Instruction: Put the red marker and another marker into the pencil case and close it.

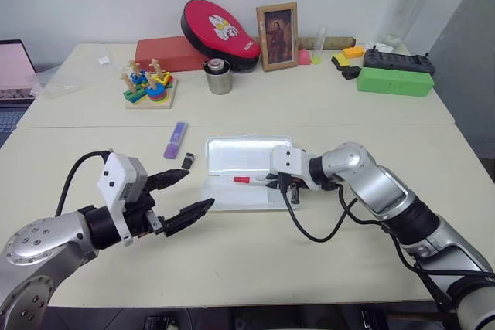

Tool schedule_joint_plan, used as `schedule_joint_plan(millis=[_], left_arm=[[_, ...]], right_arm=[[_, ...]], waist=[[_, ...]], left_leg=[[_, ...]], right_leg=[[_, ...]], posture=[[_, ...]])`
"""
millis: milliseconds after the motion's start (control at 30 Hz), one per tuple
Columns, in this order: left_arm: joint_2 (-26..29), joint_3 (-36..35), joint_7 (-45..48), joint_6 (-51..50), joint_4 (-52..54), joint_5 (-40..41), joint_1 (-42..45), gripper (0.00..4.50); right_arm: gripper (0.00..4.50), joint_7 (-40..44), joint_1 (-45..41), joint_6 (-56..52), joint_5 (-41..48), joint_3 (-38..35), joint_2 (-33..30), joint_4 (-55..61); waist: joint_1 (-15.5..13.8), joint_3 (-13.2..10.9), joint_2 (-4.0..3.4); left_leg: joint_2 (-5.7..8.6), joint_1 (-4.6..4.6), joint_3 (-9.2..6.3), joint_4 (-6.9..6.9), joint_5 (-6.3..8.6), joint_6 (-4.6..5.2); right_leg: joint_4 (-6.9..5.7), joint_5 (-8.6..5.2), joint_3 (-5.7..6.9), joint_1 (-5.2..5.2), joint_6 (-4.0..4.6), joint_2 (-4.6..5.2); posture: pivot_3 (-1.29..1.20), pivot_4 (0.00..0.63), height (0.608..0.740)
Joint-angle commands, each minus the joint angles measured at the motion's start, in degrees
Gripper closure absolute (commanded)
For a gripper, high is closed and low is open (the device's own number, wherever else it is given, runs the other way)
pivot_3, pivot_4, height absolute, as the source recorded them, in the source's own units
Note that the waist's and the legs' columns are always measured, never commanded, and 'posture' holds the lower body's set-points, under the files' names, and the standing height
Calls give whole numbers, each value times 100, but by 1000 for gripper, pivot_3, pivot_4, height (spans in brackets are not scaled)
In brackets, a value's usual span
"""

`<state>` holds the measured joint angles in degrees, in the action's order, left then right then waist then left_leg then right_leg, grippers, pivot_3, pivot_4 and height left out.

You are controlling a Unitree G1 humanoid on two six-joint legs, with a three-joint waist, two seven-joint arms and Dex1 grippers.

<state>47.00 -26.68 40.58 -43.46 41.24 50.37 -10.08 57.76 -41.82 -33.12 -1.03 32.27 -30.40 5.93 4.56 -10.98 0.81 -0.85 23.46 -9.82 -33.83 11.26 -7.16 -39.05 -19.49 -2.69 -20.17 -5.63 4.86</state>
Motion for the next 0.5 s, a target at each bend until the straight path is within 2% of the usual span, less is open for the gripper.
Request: schedule_joint_plan(millis=[33, 200, 267, 300, 500], left_arm=[[71, 46, 36, 97, 1, -8, 109, 0], [110, 101, 60, 97, -61, -21, 198, 0], [123, 114, 63, 94, -67, -19, 215, 0], [127, 120, 63, 92, -70, -20, 222, 0], [176, 143, 90, 78, -80, -19, 253, 0]], right_arm=[[4252, 115, 56, 26, -27, -24, -30, 253], [4252, 191, 137, -92, 48, -54, -16, 408], [3543, 185, 155, -118, 46, -64, -7, 445], [3443, 180, 159, -127, 44, -72, -1, 453], [2074, 118, 95, -213, 117, -246, 105, 509]], waist=[[-1, 0, 0], [-2, 0, 0], [-2, 0, 0], [-2, 0, 0], [-1, 0, 0]], left_leg=[[0, 0, 0, 0, 0, 0], [0, 0, 0, 0, 0, 0], [0, 0, 0, 0, 0, 0], [0, 0, 0, 0, 0, 0], [0, 0, 0, 0, 0, 0]], right_leg=[[0, 0, 0, 0, 0, 0], [1, 0, 0, 0, 0, 0], [1, 0, 0, 1, 0, 0], [0, 0, 0, 0, 0, 0], [0, 0, 0, 1, 0, 0]], posture=[[0, 150, 740], [0, 150, 740], [0, 150, 740], [0, 150, 740], [0, 150, 740]])
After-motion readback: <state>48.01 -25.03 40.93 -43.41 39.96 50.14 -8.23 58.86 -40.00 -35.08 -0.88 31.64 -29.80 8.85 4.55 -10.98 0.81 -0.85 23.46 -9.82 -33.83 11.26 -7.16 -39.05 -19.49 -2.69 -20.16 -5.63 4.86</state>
